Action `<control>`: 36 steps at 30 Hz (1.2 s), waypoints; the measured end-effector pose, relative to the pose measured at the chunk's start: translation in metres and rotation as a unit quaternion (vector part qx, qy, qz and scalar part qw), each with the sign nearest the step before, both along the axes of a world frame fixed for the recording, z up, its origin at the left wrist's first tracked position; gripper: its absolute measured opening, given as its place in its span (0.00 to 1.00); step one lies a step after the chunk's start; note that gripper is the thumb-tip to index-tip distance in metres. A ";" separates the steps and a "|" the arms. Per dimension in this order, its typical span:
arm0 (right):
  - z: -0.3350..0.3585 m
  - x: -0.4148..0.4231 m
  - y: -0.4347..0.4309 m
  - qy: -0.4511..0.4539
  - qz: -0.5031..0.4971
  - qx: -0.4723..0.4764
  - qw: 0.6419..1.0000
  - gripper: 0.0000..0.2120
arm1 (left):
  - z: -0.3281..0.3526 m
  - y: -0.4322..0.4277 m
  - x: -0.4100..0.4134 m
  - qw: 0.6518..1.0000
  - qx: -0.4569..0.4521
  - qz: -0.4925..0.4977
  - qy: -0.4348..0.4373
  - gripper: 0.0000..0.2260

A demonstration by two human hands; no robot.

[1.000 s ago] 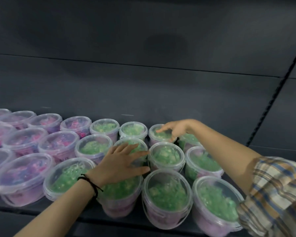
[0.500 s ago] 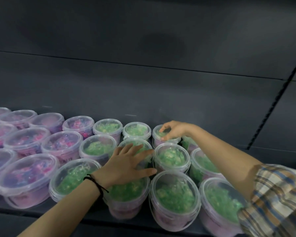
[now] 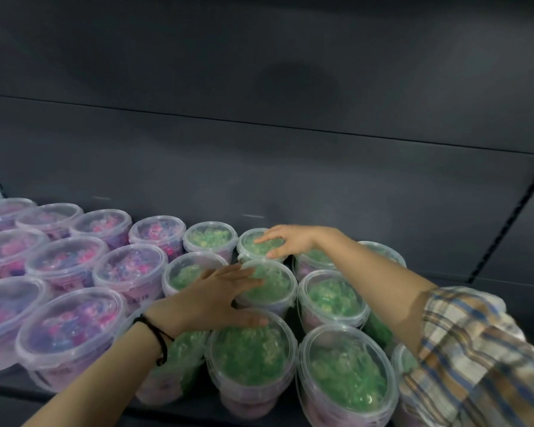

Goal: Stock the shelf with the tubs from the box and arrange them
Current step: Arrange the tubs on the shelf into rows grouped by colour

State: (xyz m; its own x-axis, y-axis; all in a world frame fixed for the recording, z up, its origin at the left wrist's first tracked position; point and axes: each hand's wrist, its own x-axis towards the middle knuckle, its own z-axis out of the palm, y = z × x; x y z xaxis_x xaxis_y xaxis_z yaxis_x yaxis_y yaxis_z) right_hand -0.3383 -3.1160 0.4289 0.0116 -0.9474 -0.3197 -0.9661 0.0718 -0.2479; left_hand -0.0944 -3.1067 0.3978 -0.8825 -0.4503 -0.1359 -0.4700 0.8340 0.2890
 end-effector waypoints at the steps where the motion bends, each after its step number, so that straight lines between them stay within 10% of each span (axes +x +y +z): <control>1: 0.000 0.001 -0.001 0.025 -0.006 -0.023 0.999 0.28 | -0.001 0.000 0.000 1.000 -0.004 -0.004 -0.001 0.38; 6: -0.007 0.023 -0.007 0.120 -0.096 -0.121 0.981 0.32 | 0.002 -0.002 -0.002 1.000 -0.016 -0.006 -0.015 0.40; 13: -0.005 0.039 -0.017 0.092 -0.159 -0.022 0.983 0.46 | 0.003 -0.014 0.005 0.999 0.022 -0.029 -0.016 0.39; 36: 0.004 0.055 -0.025 0.149 -0.229 -0.048 0.961 0.42 | 0.003 -0.029 0.027 0.999 0.030 -0.023 0.037 0.35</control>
